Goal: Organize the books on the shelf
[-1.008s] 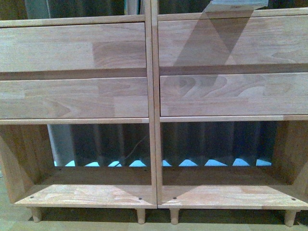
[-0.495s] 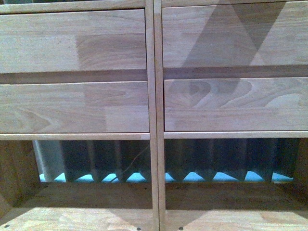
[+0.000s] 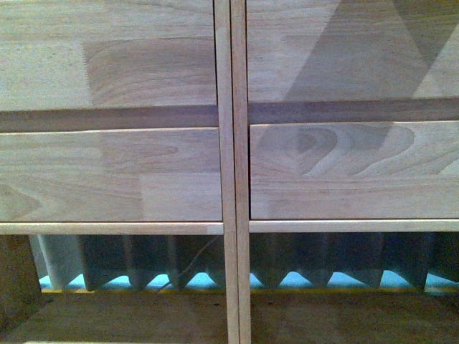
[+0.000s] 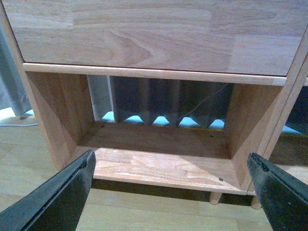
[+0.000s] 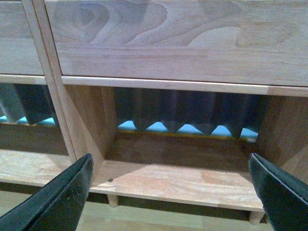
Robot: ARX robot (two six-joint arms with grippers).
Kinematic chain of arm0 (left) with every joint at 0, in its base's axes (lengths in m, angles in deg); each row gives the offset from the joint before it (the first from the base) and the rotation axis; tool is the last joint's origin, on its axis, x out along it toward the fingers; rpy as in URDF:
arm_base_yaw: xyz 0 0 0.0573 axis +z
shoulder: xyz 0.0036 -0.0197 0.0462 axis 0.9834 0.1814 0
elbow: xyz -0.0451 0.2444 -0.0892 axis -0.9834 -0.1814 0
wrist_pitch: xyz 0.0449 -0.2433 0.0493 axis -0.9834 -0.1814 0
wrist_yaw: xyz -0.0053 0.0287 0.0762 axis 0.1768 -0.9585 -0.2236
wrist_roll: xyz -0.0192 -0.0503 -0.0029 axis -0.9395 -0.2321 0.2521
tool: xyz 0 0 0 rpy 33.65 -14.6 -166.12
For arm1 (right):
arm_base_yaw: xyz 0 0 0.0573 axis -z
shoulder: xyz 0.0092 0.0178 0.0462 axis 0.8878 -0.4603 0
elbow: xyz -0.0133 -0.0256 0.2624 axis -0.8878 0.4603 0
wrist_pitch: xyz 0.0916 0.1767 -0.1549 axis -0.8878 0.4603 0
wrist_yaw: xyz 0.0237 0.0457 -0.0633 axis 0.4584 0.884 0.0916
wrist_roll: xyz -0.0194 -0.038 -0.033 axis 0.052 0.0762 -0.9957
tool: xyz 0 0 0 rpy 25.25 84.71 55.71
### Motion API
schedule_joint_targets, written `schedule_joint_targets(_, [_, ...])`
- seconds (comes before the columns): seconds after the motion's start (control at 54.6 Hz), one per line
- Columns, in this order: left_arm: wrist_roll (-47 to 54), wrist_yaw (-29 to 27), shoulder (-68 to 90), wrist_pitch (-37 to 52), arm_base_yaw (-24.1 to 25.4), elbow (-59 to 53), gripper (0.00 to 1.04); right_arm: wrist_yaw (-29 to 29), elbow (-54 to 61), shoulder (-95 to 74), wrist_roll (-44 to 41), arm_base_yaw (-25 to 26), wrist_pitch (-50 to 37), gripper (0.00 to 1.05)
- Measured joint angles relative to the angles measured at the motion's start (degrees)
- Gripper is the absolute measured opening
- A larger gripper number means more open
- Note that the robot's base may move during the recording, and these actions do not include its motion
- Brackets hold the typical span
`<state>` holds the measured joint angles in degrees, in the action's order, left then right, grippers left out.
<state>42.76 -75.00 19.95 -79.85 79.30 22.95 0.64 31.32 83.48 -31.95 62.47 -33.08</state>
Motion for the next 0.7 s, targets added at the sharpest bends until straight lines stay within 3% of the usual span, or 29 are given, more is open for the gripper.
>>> schedule_joint_targets(0.696, [0.0,0.0,0.0,0.0,0.0,0.0,0.97,0.0,0.0,0.0,0.0,0.0,0.0,0.98])
